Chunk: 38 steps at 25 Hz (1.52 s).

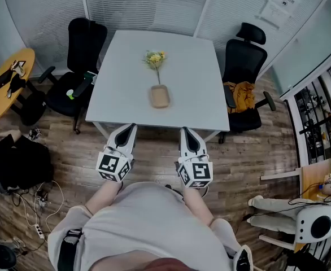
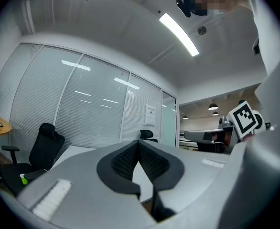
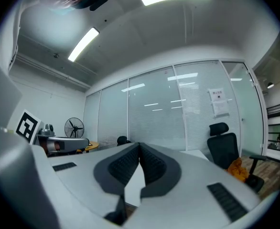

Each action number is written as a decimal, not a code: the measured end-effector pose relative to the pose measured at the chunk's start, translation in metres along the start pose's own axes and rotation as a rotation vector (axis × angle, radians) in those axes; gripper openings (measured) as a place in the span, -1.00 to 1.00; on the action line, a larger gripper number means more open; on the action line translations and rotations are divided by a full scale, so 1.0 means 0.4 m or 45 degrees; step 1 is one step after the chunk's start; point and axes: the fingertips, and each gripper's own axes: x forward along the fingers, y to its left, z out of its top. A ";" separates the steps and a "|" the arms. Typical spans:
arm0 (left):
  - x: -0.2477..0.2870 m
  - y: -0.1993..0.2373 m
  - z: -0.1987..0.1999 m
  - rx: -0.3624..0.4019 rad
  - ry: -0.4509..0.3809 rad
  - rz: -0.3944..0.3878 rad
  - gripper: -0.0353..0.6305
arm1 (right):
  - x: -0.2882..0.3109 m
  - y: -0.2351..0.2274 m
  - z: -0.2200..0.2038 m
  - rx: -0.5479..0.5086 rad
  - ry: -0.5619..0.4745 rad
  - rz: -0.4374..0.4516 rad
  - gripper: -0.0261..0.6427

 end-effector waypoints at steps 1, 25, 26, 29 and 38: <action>-0.005 0.011 0.000 0.000 -0.004 0.001 -0.87 | 0.004 0.008 0.003 -0.007 -0.004 -0.008 -0.89; 0.166 0.175 -0.040 0.014 0.006 0.051 -0.87 | 0.244 -0.071 -0.067 0.014 0.021 0.011 -0.89; 0.196 0.183 -0.041 0.019 0.004 0.063 -0.87 | 0.271 -0.093 -0.070 0.016 0.022 0.022 -0.89; 0.293 0.208 -0.034 0.041 -0.007 0.106 -0.87 | 0.359 -0.164 -0.073 0.011 0.022 0.062 -0.89; 0.577 0.250 -0.015 0.076 -0.038 0.249 -0.87 | 0.596 -0.381 -0.056 -0.026 0.028 0.220 -0.89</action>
